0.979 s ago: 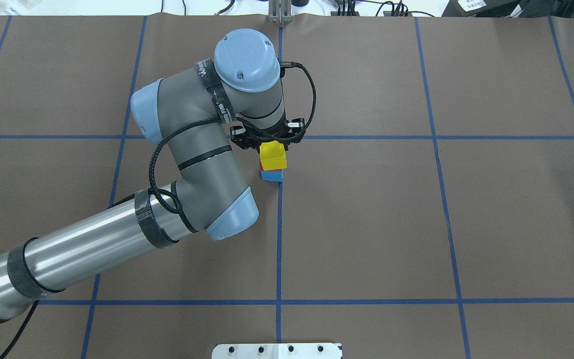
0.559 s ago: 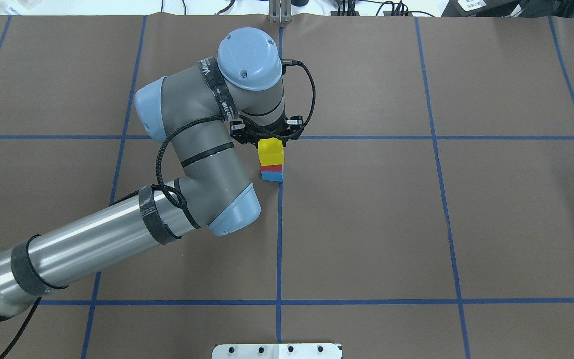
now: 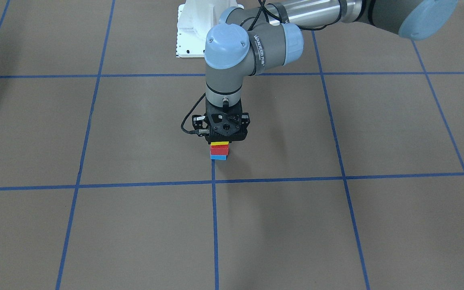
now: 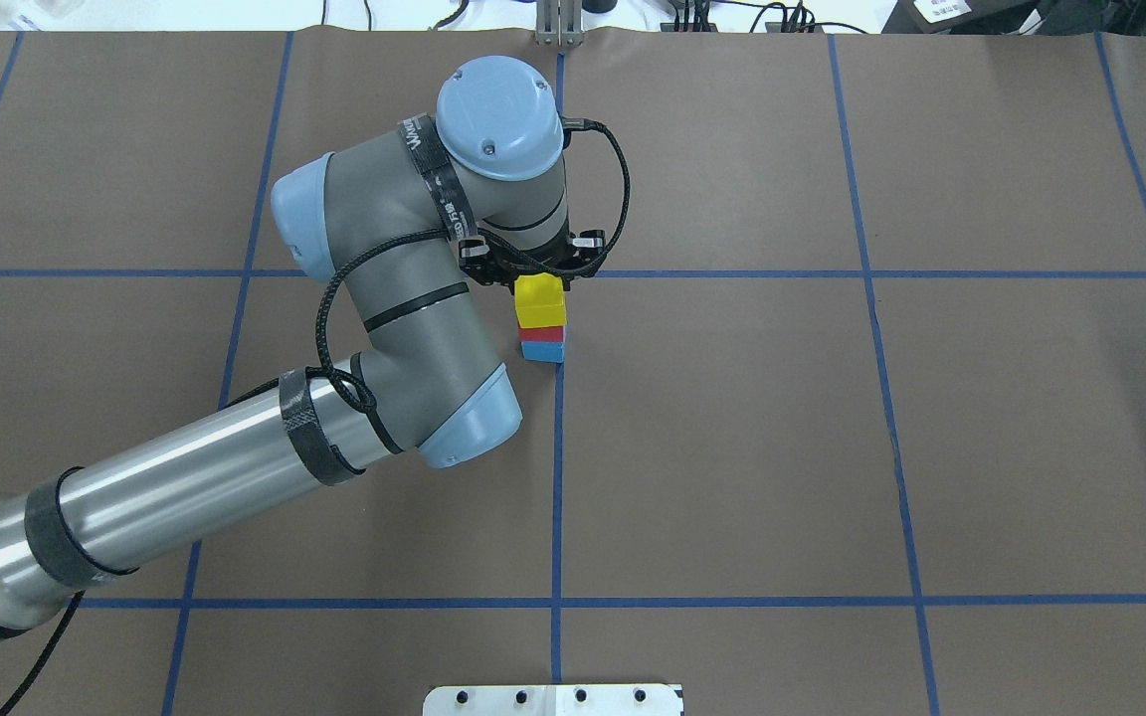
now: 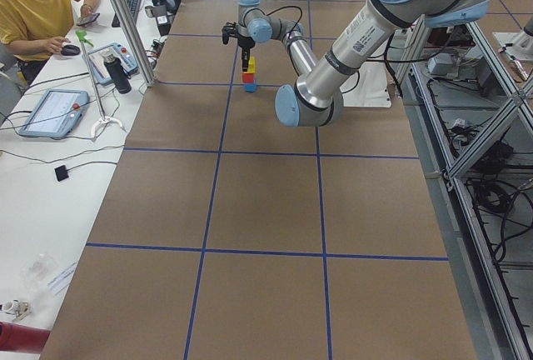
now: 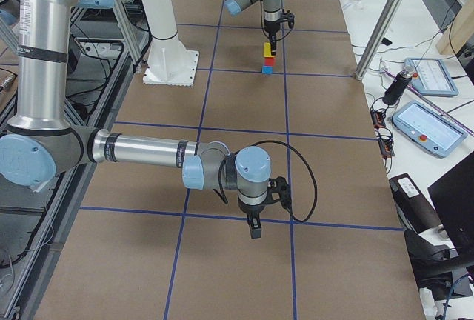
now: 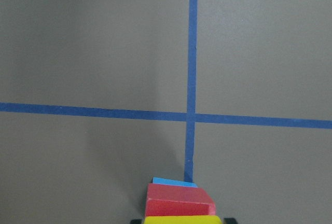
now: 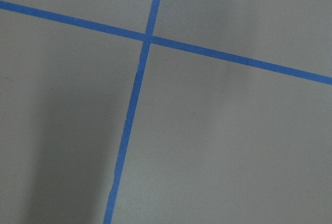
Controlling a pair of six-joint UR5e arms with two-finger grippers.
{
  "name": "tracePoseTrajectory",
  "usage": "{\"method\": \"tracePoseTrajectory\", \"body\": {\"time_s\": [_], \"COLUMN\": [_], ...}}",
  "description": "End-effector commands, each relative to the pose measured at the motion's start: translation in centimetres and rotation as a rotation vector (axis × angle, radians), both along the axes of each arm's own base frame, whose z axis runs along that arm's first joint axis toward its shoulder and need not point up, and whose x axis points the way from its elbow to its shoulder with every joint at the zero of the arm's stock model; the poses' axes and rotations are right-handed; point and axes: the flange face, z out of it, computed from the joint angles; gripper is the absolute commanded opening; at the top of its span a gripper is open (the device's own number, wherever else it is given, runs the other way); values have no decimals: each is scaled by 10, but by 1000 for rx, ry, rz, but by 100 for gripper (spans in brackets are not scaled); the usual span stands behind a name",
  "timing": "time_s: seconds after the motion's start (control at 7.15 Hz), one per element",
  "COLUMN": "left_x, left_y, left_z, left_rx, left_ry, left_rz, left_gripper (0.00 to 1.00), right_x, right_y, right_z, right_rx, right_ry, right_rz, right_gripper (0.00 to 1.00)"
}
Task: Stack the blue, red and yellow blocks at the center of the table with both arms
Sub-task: 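Lower the yellow cube onto the red cube and open the left gripper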
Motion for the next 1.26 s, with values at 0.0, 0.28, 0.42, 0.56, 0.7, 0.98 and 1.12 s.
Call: {"method": "tracePoseTrajectory", "body": {"time_s": [0.0, 0.28, 0.42, 0.56, 0.7, 0.98, 1.12], "left_x": [-1, 1, 4, 6, 7, 8, 7], "left_y": [-2, -4, -7, -8, -8, -7, -6], "left_z": [0, 3, 7, 8, 5, 5, 4], "left_rx": [9, 9, 21, 25, 26, 26, 26], "left_ry": [-4, -6, -5, 0, 3, 3, 5], "left_rz": [-11, -12, -22, -20, -19, -17, -15], "left_gripper": [25, 39, 46, 49, 53, 62, 62], "right_x": [0, 0, 0, 0, 0, 0, 0], "right_y": [0, -1, 0, -1, -1, -1, -1], "right_z": [-1, -1, -1, -1, -1, -1, -1], "right_rx": [1, 3, 1, 3, 3, 3, 3], "right_ry": [0, 0, 0, 0, 0, 0, 0], "right_rz": [0, 0, 0, 0, 0, 0, 0], "right_gripper": [100, 100, 100, 100, 100, 100, 100]}}
